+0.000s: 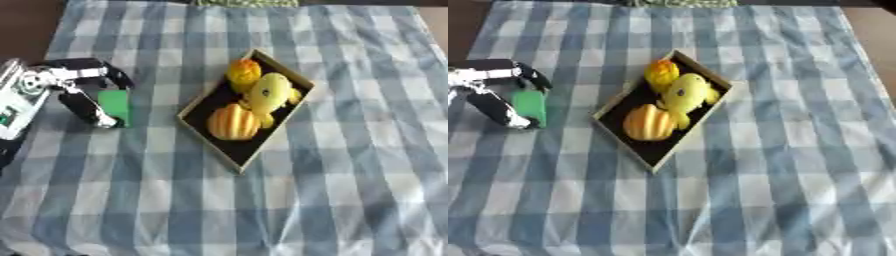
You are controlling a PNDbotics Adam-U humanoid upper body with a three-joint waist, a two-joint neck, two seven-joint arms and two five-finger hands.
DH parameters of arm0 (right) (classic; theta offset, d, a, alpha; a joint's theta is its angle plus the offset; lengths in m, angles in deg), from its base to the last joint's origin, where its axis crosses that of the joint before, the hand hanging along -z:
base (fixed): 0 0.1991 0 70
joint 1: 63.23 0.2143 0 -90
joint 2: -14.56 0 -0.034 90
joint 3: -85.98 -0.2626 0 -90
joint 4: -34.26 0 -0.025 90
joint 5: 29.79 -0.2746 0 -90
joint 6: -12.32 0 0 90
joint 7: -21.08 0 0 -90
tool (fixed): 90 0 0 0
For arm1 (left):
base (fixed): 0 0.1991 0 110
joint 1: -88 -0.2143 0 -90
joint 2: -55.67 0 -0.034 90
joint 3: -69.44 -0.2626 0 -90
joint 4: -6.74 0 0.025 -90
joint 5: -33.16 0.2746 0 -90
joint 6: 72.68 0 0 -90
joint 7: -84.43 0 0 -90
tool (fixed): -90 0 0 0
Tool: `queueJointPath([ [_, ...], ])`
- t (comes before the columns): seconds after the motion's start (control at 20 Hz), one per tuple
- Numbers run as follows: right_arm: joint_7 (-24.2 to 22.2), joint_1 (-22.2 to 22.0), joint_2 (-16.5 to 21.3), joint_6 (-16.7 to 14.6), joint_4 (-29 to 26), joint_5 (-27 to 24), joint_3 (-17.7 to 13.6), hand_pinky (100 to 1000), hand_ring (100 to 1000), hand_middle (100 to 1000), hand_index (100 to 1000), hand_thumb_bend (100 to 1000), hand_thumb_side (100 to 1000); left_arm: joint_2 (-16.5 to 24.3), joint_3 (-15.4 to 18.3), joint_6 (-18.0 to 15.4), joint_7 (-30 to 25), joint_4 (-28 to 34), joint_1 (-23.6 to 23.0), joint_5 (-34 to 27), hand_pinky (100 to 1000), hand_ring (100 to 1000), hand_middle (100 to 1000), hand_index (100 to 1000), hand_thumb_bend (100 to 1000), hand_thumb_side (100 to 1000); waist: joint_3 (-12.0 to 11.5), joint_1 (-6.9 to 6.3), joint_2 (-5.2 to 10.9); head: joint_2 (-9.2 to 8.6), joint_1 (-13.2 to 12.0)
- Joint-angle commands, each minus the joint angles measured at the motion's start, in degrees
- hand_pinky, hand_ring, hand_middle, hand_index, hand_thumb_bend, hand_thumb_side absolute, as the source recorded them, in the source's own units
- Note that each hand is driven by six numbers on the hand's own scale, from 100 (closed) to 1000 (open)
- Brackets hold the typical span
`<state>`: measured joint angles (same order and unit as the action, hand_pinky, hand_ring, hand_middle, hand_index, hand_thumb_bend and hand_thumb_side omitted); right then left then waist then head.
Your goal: Pick up objects on the table and place them in the box.
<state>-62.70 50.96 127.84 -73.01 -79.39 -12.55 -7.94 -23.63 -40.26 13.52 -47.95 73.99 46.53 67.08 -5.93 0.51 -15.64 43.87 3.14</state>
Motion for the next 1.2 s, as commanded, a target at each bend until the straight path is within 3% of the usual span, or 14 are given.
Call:
queueJointPath([
  [0.05,0.37,0.27,0.94,0.54,-0.94,-0.46,-1.05,892,956,751,848,100,586,1.53,1.0,0.86,-0.05,1.94,1.37,1.85,733,717,546,753,388,100,-0.02,-0.91,0.24,0.24,-0.18],
  [0.3,0.84,-0.11,0.79,1.1,-0.94,-0.84,-1.18,891,956,751,849,100,586,2.01,1.3,1.44,-0.03,3.94,1.38,2.78,665,608,447,686,275,100,-0.11,-0.94,0.43,0.24,-0.13],
  [0.65,1.37,-0.26,0.98,1.03,-0.94,-0.76,-1.77,890,954,751,848,100,587,1.49,1.05,1.13,-0.32,10.2,4.75,-0.63,645,597,436,680,231,100,-0.18,-1.05,0.82,0.24,-0.21],
  [0.95,1.37,0.47,0.99,0.84,-0.94,-1.18,-1.64,890,954,751,848,100,579,-4.5,-0.93,-0.06,-2.45,14.0,11.92,-3.85,632,572,430,685,187,100,-0.08,-0.88,1.42,0.24,-0.41],
  [1.2,1.25,0.79,0.6,0.9,-0.94,-1.47,-1.62,890,954,750,844,100,588,-9.55,-2.34,-0.55,-4.28,14.43,14.54,-5.98,615,557,426,684,160,100,0.36,-0.65,1.48,0.24,-0.69],
])
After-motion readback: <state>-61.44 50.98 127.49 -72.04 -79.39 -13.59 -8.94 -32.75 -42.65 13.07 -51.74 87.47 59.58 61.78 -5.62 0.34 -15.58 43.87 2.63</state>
